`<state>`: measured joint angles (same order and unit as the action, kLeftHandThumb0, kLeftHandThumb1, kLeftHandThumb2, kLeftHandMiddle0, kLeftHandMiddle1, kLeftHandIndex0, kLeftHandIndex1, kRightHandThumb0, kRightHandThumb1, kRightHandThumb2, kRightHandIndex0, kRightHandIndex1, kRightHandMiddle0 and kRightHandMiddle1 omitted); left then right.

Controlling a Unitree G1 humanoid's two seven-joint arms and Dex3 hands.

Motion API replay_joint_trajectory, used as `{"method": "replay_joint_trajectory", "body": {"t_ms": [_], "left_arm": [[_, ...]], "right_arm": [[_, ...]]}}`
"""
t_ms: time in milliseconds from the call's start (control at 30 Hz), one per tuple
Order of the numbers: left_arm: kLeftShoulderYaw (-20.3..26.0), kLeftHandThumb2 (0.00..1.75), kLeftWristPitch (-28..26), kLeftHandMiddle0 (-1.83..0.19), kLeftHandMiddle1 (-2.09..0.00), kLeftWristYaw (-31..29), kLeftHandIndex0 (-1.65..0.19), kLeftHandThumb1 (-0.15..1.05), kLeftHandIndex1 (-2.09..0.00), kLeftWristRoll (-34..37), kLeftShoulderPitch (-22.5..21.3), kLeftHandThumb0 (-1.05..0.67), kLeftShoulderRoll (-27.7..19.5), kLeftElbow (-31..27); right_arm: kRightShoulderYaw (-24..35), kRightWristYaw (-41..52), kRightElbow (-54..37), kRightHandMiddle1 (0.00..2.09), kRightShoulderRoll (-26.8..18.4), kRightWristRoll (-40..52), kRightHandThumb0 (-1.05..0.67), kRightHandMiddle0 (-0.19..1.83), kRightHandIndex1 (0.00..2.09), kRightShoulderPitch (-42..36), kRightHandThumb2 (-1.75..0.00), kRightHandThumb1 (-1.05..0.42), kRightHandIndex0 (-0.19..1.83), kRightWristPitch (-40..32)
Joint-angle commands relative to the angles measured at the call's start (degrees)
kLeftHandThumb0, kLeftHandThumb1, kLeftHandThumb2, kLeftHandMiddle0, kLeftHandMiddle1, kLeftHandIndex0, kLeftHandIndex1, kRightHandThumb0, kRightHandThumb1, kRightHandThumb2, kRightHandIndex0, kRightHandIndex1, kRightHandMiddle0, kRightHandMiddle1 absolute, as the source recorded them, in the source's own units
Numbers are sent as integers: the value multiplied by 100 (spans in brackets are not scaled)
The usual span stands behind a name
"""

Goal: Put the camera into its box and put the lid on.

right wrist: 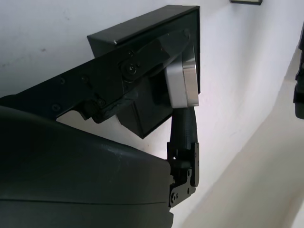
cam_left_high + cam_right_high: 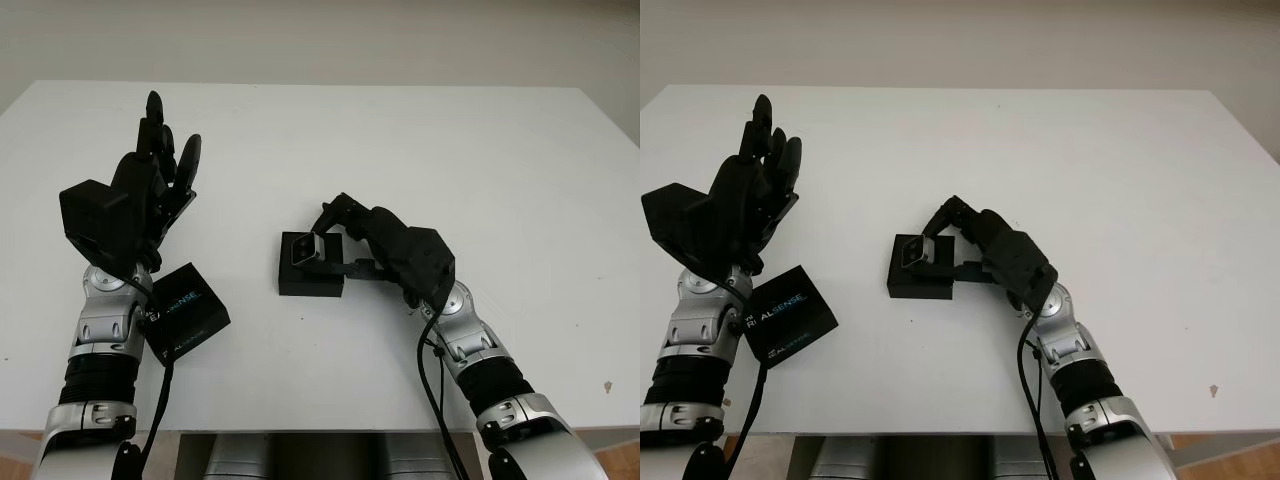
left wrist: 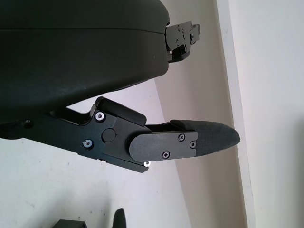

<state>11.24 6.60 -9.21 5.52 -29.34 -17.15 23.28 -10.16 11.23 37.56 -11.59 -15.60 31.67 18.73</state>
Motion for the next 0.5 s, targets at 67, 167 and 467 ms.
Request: {"method": "replay_joint_trajectory", "body": {"t_ms": [67,167,467], "left_arm": [[8,48,-41,19,0,6,19,105,0,-12,16,-72,-69,-114],[18,47,-90,19,0,-9,19,105,0,20,20,-72,-63,-151],[-11,46,-217,19,0,-25,19,105,0,0,16,-73,-86,-257]], "right_arm": [[-324,-280,-104,171,-261,-584,-39,38,8,-35,-6,-91,24,166],[-404,-366,-307,166,-416,-818,-39,38,9,-59,-6,-92,25,161],[-713,-293,-1472,60,-1122,-1737,-59,12,3,-250,-5,-94,4,19]]}}
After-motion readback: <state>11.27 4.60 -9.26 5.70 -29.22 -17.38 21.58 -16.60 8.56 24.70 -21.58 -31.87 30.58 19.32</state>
